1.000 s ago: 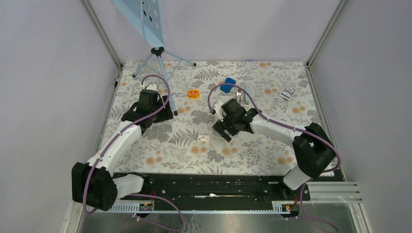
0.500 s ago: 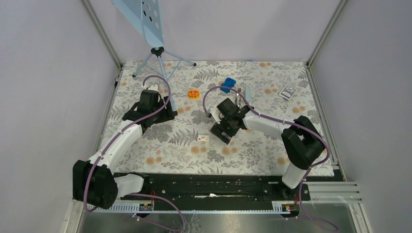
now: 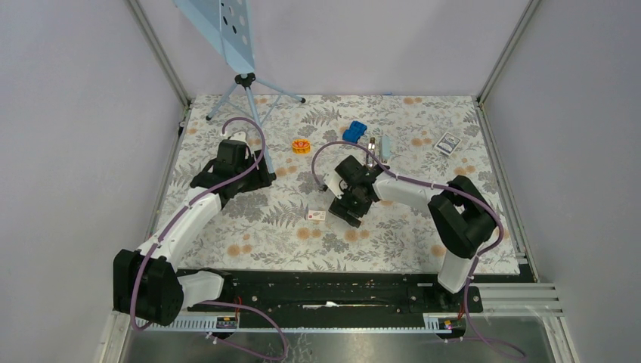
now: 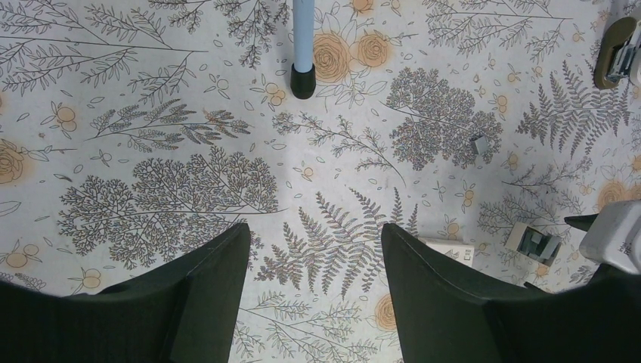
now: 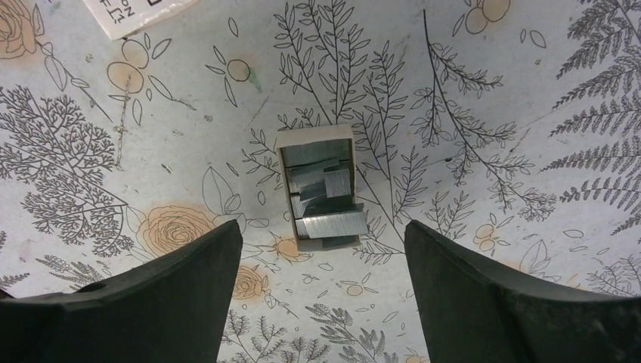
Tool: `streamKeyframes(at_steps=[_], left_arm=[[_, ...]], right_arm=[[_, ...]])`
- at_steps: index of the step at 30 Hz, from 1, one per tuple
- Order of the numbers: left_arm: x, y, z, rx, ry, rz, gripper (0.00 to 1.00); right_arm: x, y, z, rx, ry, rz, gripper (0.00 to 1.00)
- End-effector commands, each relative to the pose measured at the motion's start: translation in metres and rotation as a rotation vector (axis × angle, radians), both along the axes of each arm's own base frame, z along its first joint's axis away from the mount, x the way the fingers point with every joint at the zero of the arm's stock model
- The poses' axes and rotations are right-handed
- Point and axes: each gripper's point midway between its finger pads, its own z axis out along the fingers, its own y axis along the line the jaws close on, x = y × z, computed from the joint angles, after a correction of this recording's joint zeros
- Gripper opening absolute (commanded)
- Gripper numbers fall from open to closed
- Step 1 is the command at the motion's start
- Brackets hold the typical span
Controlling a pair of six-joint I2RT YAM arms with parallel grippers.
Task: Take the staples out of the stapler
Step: Adjust the staple box at the center of the board.
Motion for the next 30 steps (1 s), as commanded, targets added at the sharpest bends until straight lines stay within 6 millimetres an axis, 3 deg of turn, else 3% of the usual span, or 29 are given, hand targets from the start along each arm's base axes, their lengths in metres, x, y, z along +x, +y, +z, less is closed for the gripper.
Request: streamKeyframes(at_steps=[1, 7, 17, 22, 27, 30], left_arm=[[0.008, -0.002, 0.005, -0.024, -0.036, 0.002, 0.68], [0.008, -0.006, 0.004, -0.041, -0.031, -0.015, 0.68], [0.008, -0.008, 0.003, -0.046, -0.025, -0.022, 0.68], [0.008, -0.008, 0.003, -0.05, -0.025, -0.025, 0.68], [0.008, -0.008, 0.004, -0.052, -0.026, -0.025, 0.68], [0.008, -0.008, 0.004, -0.053, -0.026, -0.025, 0.68]], right_arm=[[0.007, 0.006, 0.009, 0.01, -0.01, 0.048, 0.84], [0.004, 0.007, 0.004, 0.002, 0.021, 0.05, 0.72], [-0.002, 0.006, -0.002, -0.002, 0.057, 0.054, 0.63], [-0.002, 0.006, -0.004, -0.012, 0.066, 0.047, 0.53], [-0.002, 0.005, -0.009, -0.029, 0.077, 0.043, 0.52], [-0.001, 0.003, -0.011, -0.04, 0.074, 0.042, 0.63]])
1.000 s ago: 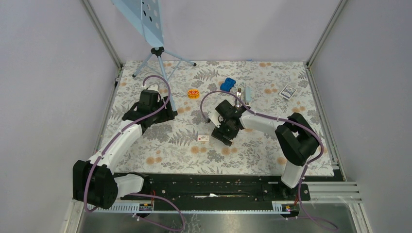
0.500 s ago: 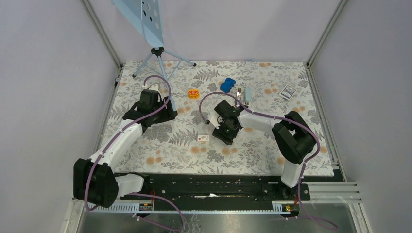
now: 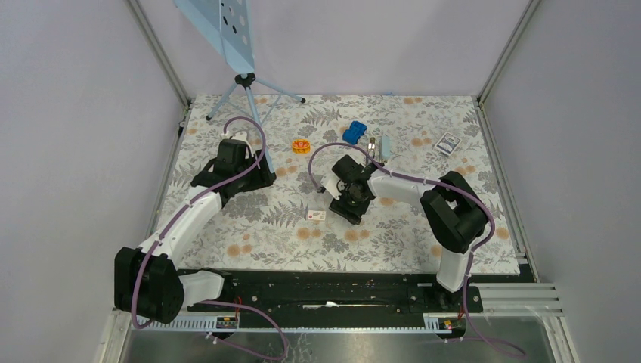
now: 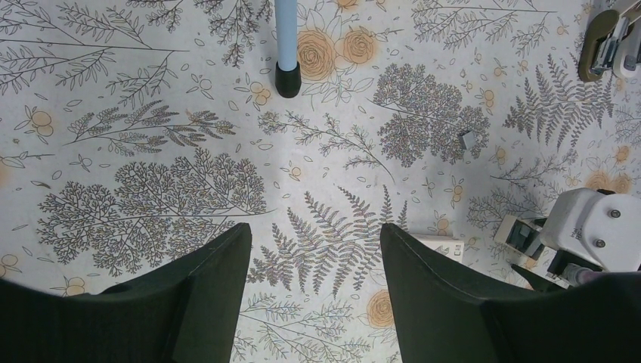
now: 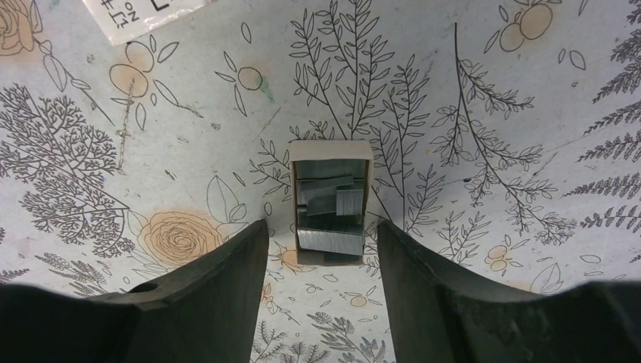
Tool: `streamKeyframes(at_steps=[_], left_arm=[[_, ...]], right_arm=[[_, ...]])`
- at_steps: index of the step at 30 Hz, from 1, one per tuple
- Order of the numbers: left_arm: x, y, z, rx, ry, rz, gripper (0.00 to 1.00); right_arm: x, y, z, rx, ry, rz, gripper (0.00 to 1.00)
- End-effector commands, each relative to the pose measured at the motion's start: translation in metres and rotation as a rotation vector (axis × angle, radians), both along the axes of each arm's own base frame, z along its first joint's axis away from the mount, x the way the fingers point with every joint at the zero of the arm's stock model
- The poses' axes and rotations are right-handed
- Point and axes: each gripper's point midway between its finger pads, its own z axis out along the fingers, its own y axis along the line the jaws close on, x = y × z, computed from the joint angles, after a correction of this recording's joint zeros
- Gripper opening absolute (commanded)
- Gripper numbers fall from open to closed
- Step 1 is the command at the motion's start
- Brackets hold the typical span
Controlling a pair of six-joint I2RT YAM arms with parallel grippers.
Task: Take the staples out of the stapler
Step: Adjust the staple box at the center of the board.
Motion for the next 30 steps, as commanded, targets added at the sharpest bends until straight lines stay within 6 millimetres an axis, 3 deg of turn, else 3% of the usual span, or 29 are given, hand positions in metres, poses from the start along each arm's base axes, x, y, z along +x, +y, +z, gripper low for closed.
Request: streamKeyframes(at_steps=[1, 10, 30], left_arm=[[0.0066, -0.0015, 0.0048, -0.023, -0.031, 0.002, 0.68], [0.0065, -0.0023, 0.0032, -0.026, -0.025, -0.002, 0.68], [0.0064, -0.004, 0.002, -0.034, -0.021, -0.008, 0.67]], right_arm=[[0.0007, -0.0008, -0.0035, -0.016, 0.019, 0.004, 0.64], [0.0033, 0.001, -0.0055, -0.019, 0.012, 0.004, 0.59], [-0.0005, -0.0006, -0.0112, -0.038, 0.035, -0.001, 0.34]])
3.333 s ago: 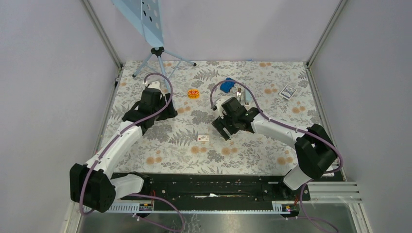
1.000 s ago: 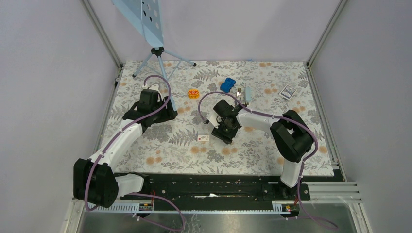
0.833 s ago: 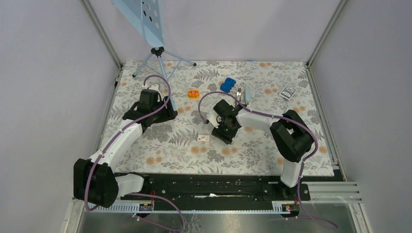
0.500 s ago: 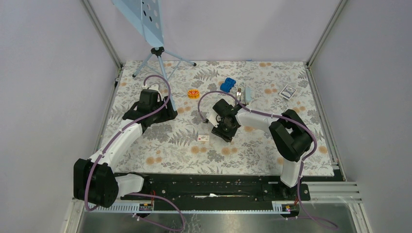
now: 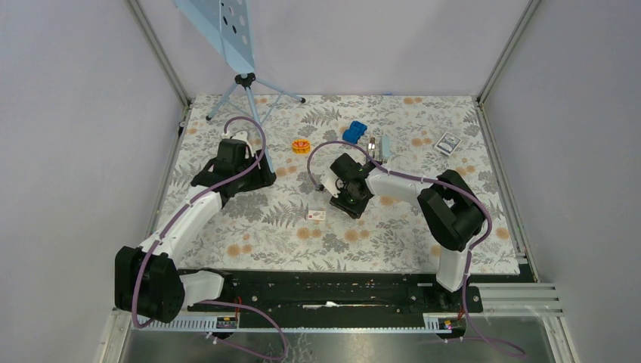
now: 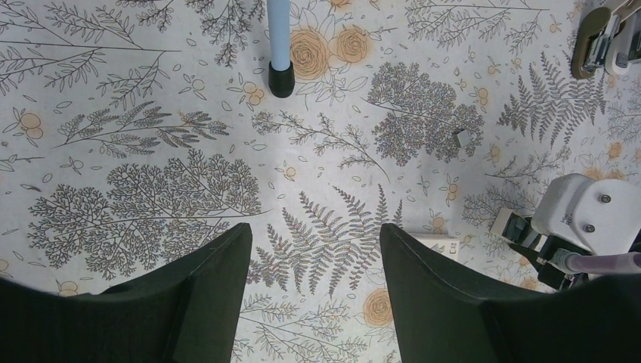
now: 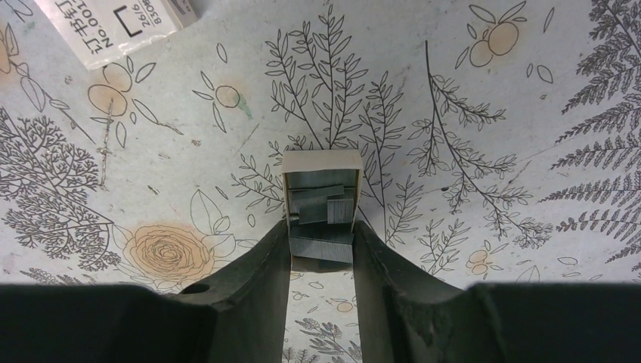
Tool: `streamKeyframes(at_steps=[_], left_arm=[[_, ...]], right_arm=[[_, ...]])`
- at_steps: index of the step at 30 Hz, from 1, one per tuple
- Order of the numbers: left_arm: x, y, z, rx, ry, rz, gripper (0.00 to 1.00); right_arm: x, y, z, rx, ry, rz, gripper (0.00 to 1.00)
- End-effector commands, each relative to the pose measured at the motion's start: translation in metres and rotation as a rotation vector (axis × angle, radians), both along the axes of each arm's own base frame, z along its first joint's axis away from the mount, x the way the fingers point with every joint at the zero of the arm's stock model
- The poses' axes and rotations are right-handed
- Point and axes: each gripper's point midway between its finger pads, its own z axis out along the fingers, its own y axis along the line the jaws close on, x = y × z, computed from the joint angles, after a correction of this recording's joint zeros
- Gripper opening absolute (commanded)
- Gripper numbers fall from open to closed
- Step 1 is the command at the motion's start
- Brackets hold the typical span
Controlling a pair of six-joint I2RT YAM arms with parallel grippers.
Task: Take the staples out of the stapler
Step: Adjust the staple box at the center of the board.
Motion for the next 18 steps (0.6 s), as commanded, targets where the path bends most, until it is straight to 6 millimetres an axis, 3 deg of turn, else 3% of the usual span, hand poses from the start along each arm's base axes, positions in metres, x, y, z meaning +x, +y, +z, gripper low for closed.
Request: streamKeyframes(at_steps=[1, 3, 7, 10, 13, 18], left_arm=[[0.006, -0.002, 0.001, -0.02, -0.02, 0.002, 0.67], [0.006, -0.002, 0.002, -0.021, -0.021, 0.002, 0.67], [0.006, -0.002, 0.002, -0.022, -0.023, 0.001, 0.67], [0.006, -0.002, 0.003, -0.022, -0.025, 0.002, 0.67], [0.006, 0.001, 0.005, -0.019, -0.034, 0.011, 0.67], [0.006, 0.005, 0.01, -0.014, -0.056, 0.03, 0.67]], right_arm=[[-0.01, -0.002, -0.01, -0.02, 0.058, 0.003, 0.34], [-0.009, -0.001, -0.009, -0.017, 0.056, 0.003, 0.36], [-0.003, 0.003, -0.002, 0.004, 0.024, -0.007, 0.53], [0.006, 0.01, 0.008, 0.036, -0.016, -0.027, 0.61], [0.015, 0.023, 0.026, 0.092, -0.046, -0.044, 0.68], [0.03, 0.039, 0.065, 0.19, -0.124, -0.075, 0.72]])
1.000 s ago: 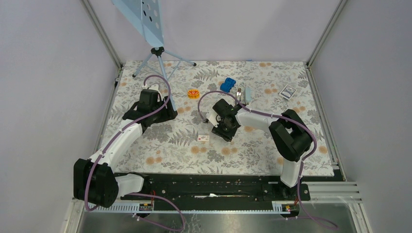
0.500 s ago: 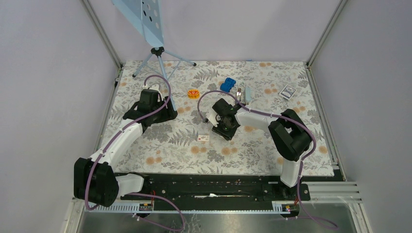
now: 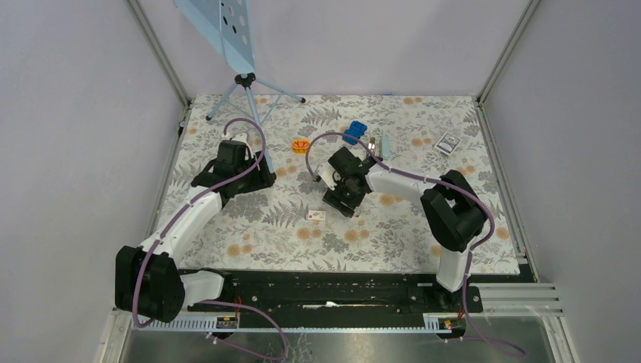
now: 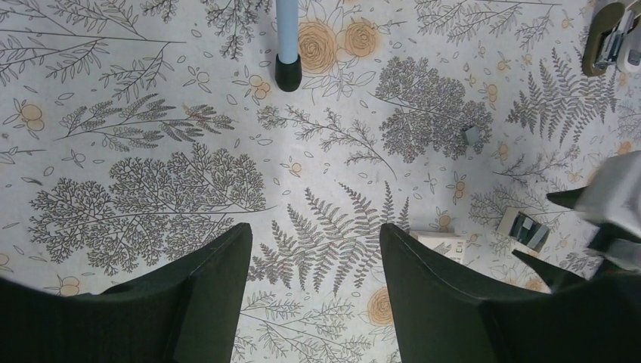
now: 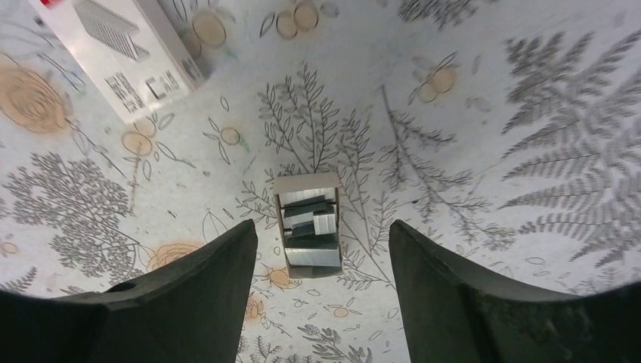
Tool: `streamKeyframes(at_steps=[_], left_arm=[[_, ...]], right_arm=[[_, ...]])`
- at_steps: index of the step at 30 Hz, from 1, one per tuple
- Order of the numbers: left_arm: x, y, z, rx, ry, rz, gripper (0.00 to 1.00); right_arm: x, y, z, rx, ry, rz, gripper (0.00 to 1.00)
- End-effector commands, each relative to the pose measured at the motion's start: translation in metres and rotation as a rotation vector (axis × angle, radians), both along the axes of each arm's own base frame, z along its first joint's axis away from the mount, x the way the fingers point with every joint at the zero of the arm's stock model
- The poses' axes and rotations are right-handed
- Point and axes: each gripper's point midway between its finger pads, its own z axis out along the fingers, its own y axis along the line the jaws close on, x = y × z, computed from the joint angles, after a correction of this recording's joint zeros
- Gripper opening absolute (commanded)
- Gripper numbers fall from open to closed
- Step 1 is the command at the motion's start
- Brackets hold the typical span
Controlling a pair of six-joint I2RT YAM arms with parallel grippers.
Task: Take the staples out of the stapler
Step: Adjust the staple box at the center of the board.
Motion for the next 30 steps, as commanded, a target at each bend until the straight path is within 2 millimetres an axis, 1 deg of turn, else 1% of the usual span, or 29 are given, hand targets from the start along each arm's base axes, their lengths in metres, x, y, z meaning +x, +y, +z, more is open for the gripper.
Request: streamKeyframes(at_steps=[1, 4, 6, 8, 13, 18, 22, 24, 30], left_arm=[[0.007, 0.004, 0.015, -0.014, -0.07, 0.028, 0.67], [0.006, 0.004, 0.017, -0.014, -0.076, 0.03, 0.67], [0.006, 0.004, 0.015, -0.016, -0.072, 0.029, 0.67], [0.007, 0.004, 0.015, -0.018, -0.071, 0.028, 0.67], [0.008, 0.002, 0.016, -0.028, -0.072, 0.021, 0.67], [0.008, 0.002, 0.016, -0.028, -0.073, 0.022, 0.67], [0.008, 0.003, 0.016, -0.028, -0.074, 0.025, 0.67], [0.008, 0.003, 0.015, -0.029, -0.07, 0.024, 0.67], [0.008, 0.002, 0.015, -0.036, -0.067, 0.018, 0.67]], right_arm=[[0.023, 0.027, 0.062, 0.166, -0.126, -0.041, 0.72], [0.025, 0.027, 0.077, 0.22, -0.164, -0.073, 0.72], [0.023, 0.023, 0.077, 0.223, -0.174, -0.078, 0.71], [0.019, 0.016, 0.069, 0.197, -0.169, -0.062, 0.71], [0.009, 0.001, 0.04, 0.083, -0.104, -0.036, 0.73], [0.001, -0.002, 0.017, -0.007, -0.084, 0.001, 0.73], [-0.005, 0.001, 0.008, -0.03, -0.066, 0.02, 0.72], [-0.004, -0.003, 0.005, -0.065, -0.075, 0.014, 0.71], [-0.01, -0.013, -0.005, -0.141, -0.055, 0.027, 0.68]])
